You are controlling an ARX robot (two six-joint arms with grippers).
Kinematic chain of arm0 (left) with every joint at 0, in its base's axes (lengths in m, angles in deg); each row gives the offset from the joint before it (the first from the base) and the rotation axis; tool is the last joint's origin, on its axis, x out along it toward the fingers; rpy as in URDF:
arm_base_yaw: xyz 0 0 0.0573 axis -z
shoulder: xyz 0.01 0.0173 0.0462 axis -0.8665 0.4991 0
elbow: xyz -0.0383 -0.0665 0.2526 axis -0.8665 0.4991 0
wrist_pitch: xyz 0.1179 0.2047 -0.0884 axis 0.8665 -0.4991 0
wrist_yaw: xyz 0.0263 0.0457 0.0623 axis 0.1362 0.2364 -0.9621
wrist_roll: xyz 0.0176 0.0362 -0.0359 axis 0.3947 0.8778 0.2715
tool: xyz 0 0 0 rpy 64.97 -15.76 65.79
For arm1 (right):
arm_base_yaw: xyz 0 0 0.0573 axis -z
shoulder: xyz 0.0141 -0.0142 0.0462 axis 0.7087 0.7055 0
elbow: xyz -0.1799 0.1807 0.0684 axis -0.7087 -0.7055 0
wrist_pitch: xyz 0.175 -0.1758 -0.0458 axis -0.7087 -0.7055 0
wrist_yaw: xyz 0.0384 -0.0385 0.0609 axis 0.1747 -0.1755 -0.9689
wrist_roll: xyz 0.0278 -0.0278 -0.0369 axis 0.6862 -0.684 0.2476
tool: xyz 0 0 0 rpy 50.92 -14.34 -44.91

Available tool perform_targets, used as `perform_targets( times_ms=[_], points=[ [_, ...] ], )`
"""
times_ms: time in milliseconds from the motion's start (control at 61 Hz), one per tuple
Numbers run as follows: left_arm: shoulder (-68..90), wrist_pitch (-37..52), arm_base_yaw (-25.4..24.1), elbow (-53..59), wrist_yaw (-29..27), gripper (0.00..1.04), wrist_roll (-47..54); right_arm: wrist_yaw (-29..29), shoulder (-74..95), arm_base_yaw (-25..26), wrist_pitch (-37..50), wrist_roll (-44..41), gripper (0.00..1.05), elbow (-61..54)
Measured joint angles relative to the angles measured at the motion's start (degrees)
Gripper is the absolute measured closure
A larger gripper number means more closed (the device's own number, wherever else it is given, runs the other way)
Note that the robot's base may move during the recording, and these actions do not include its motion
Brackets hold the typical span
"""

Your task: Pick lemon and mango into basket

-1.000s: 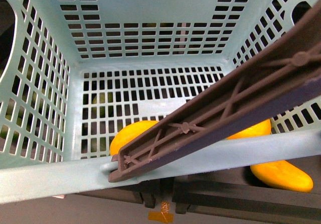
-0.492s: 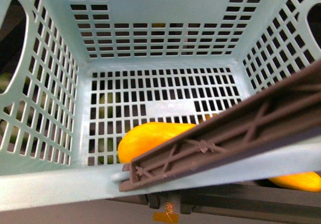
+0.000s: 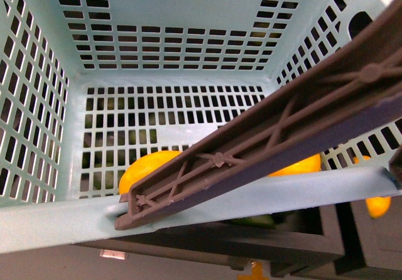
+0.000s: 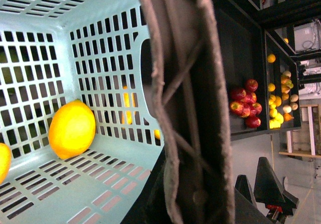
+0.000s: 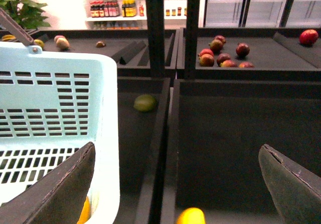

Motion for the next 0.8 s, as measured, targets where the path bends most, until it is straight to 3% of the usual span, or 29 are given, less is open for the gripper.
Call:
perform_targets(
  times_ms=[803],
  points=[
    [0.0, 0.0, -0.1, 0.0, 0.6, 0.99, 0.0, -0.1, 0.0, 0.0, 0.0, 0.0, 0.09, 0.0]
  ],
)
